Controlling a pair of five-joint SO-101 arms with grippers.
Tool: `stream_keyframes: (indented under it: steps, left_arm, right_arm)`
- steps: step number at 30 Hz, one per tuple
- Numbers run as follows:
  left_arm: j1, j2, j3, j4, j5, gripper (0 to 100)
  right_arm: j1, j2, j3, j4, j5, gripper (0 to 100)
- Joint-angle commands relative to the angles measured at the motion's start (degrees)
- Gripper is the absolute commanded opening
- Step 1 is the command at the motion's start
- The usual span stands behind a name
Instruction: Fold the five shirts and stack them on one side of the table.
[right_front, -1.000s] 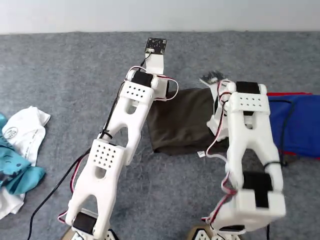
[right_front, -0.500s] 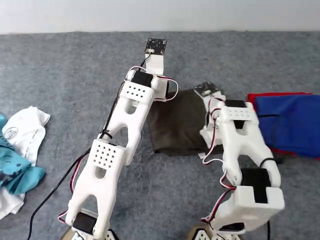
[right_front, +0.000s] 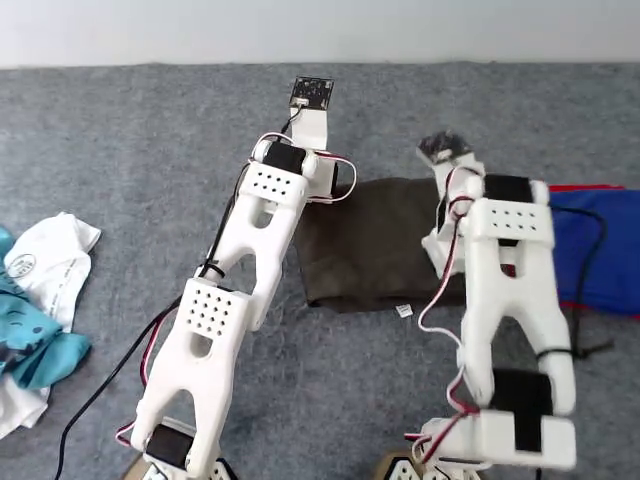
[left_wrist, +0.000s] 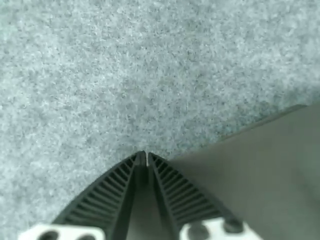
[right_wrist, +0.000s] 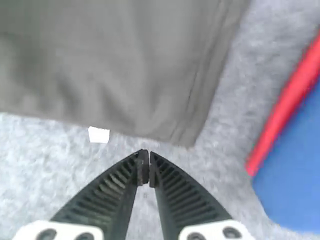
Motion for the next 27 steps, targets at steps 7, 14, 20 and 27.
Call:
stream_keyframes:
  steps: [7, 14, 20, 27]
  left_arm:
    - [-2.9, -4.1, -16.8, 8.4, -2.5, 1]
    - [-10.0, -2.0, -32.6, 22.9, -3.1, 1]
    - [-15.7, 1.9, -33.4, 25.0, -2.9, 1]
    - [-15.3, 2.2, -33.4, 25.1, -3.0, 1]
  right_arm:
    - [-0.1, -7.7, 0.4, 4.6, -6.9, 7.1]
    - [-8.3, -7.7, 9.2, -8.4, -28.0, 40.0]
    - [-11.1, -7.3, 18.6, -26.8, -39.6, 45.3]
    - [-10.7, 3.6, 17.2, -28.5, -47.3, 45.3]
